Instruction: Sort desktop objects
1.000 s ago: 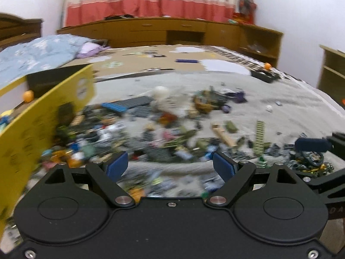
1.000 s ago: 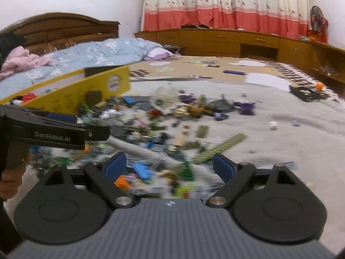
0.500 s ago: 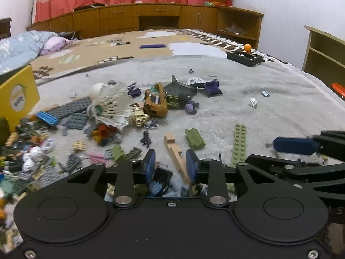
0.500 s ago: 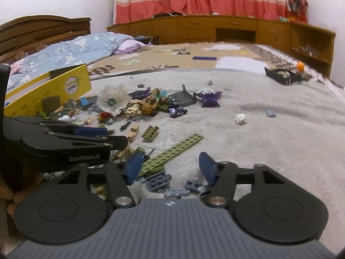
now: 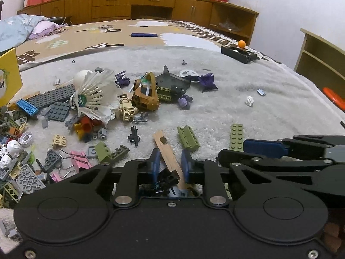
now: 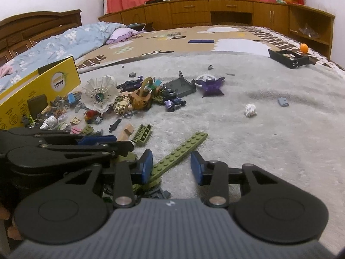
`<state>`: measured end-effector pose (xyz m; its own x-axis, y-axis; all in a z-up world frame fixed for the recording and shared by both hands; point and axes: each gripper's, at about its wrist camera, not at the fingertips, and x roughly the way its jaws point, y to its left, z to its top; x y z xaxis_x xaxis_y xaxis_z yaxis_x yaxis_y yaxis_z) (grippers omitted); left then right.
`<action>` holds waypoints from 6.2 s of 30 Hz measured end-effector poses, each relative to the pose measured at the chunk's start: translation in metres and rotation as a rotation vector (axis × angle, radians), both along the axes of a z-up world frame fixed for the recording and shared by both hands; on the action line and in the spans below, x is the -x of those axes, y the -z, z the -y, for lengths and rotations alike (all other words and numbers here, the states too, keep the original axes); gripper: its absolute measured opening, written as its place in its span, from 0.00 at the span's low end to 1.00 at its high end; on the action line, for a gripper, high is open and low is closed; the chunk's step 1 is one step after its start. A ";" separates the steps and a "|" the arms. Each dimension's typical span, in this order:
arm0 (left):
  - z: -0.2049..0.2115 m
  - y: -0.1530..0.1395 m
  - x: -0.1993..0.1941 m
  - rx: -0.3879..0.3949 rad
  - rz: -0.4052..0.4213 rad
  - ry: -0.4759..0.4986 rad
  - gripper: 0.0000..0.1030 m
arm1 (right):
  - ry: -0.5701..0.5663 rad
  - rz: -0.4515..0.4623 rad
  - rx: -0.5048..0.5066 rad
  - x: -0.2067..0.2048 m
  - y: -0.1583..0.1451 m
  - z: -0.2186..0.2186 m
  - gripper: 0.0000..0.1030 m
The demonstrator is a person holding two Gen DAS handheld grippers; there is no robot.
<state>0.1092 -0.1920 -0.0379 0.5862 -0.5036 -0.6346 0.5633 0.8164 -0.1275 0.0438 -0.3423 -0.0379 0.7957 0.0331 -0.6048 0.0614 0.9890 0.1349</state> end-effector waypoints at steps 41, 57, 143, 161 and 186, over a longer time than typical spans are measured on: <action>-0.174 -0.018 0.122 0.068 -0.095 -0.186 0.20 | -0.323 0.051 0.079 0.126 -0.019 -0.071 0.18; -0.135 -0.017 0.141 0.144 -0.108 -0.021 0.43 | -0.070 0.050 0.109 0.109 -0.004 -0.048 0.34; -0.173 -0.008 0.115 -0.005 0.063 -0.124 0.72 | -0.630 -0.004 0.247 0.016 -0.002 -0.011 1.00; -0.169 -0.007 0.117 0.002 0.058 -0.129 0.72 | -0.357 -0.075 -0.123 0.003 -0.014 0.013 0.94; -0.171 -0.014 0.123 0.009 0.082 -0.138 0.72 | -0.213 -0.008 -0.165 0.022 -0.031 0.007 0.08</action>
